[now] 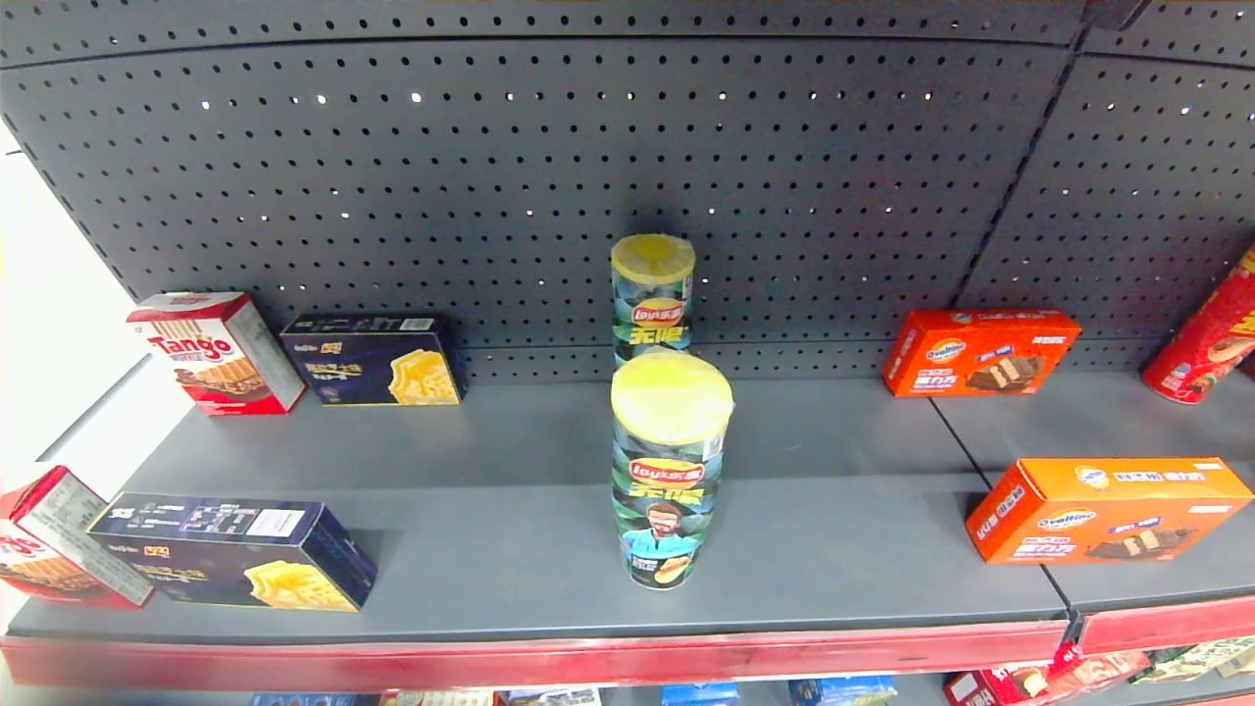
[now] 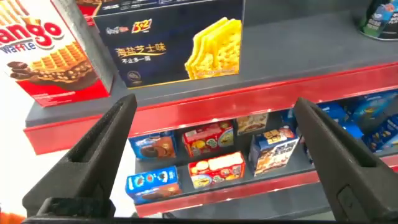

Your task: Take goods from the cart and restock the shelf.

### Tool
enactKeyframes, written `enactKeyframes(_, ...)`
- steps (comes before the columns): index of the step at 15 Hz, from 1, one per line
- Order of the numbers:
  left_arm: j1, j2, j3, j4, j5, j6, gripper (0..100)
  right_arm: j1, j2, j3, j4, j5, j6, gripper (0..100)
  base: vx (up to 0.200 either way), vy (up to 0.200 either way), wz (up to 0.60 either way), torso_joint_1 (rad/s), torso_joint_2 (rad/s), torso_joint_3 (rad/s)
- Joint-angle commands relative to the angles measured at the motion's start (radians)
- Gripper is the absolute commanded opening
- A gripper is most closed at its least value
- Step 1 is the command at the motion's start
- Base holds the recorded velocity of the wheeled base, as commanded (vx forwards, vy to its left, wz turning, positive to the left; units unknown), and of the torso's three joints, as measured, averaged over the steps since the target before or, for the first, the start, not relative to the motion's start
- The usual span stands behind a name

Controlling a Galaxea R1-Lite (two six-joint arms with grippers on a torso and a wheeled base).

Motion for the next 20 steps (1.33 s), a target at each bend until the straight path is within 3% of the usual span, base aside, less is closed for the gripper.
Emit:
enactKeyframes(1,0.001,0.003,0.001,0.0,0.006,0.004,100,0.0,0.003,0.002,0.0,0.002,-0.005,100,0.0,0.0,0.0,0.0,0.0,0.0)
enactKeyframes(3,0.0,0.003,0.001,-0.001,0.003,0.013,100,0.0,0.003,0.002,0.0,0.002,-0.003,100,0.0,0.0,0.0,0.0,0.0,0.0)
enactKeyframes(5,-0.002,0.004,0.0,0.002,-0.087,0.014,100,-0.001,0.003,0.002,0.0,0.002,-0.003,100,0.0,0.0,0.0,0.0,0.0,0.0)
enactKeyframes(6,0.0,0.004,-0.005,0.011,-0.221,0.011,100,-0.017,0.006,0.002,0.0,0.002,-0.002,100,0.0,0.0,0.0,0.0,0.0,0.0)
enactKeyframes(8,-0.002,0.004,-0.025,0.068,-0.265,0.01,100,-0.156,0.043,0.0,0.003,0.0,-0.003,100,0.0,0.0,0.0,0.0,0.0,0.0)
enactKeyframes(10,0.0,0.004,-0.028,0.08,-0.245,0.007,100,-0.11,-0.035,0.0,0.001,0.0,-0.003,100,0.0,0.0,0.0,0.0,0.0,0.0)
enactKeyframes(14,0.004,0.004,-0.026,0.079,-0.121,0.018,100,-0.116,-0.093,0.002,0.0,0.0,0.001,100,0.0,0.0,0.0,0.0,0.0,0.0)
enactKeyframes(17,0.032,0.004,-0.026,0.077,-0.047,0.08,100,-0.116,-0.093,0.002,0.0,0.0,0.001,100,0.0,0.0,0.0,0.0,0.0,0.0)
enactKeyframes(19,0.096,0.006,-0.028,0.08,-0.067,0.082,100,-0.118,-0.093,0.002,0.0,0.0,0.001,100,0.0,0.0,0.0,0.0,0.0,0.0)
enactKeyframes(20,0.086,0.006,-0.029,0.082,-0.202,0.079,100,-0.116,-0.093,0.002,0.0,0.0,0.0,100,0.0,0.0,0.0,0.0,0.0,0.0)
